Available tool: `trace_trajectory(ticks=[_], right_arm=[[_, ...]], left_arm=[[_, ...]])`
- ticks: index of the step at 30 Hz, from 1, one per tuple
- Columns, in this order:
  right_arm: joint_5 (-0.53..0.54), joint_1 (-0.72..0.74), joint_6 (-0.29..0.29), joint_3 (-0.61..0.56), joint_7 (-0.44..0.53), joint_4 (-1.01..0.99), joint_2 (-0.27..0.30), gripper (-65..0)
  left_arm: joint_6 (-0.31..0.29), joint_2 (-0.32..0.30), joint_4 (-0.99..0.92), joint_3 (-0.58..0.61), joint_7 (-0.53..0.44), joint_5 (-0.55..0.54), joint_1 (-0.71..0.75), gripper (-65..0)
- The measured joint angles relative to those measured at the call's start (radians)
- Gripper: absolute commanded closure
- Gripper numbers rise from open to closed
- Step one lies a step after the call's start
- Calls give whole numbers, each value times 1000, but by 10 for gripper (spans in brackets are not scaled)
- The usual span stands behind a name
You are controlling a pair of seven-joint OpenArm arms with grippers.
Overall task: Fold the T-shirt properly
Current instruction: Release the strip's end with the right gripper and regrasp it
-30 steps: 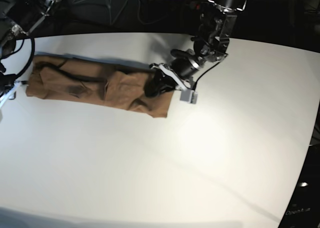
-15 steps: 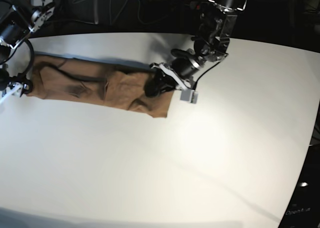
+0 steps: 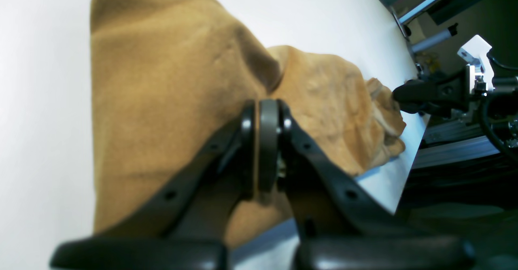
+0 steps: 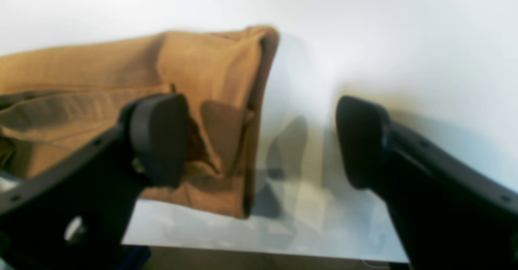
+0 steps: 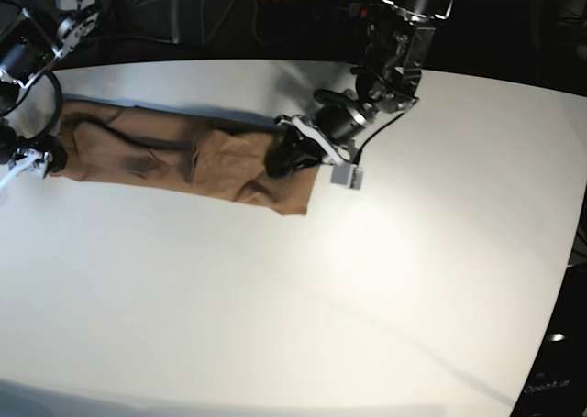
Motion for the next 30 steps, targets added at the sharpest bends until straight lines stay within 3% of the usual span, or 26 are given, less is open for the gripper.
trace_trajectory(ticks=[6, 14, 16, 22, 30], right_arm=[[10, -31, 3, 31, 8, 0, -61, -560], [14, -37, 3, 58, 18, 8, -78, -553], [14, -37, 3, 58, 19, 8, -80, -505], [18, -34, 3, 55, 26, 10, -117, -277], [18, -32, 3, 52, 21, 10, -131, -80]], left_arm=[[1, 0, 0, 0, 2, -1, 0, -20], [1, 0, 0, 0, 0, 0, 0, -20], [1, 0, 0, 0, 1, 0, 0, -20], [1, 0, 0, 0, 4, 0, -1, -20], [2, 0, 0, 0, 7, 0, -3, -20]])
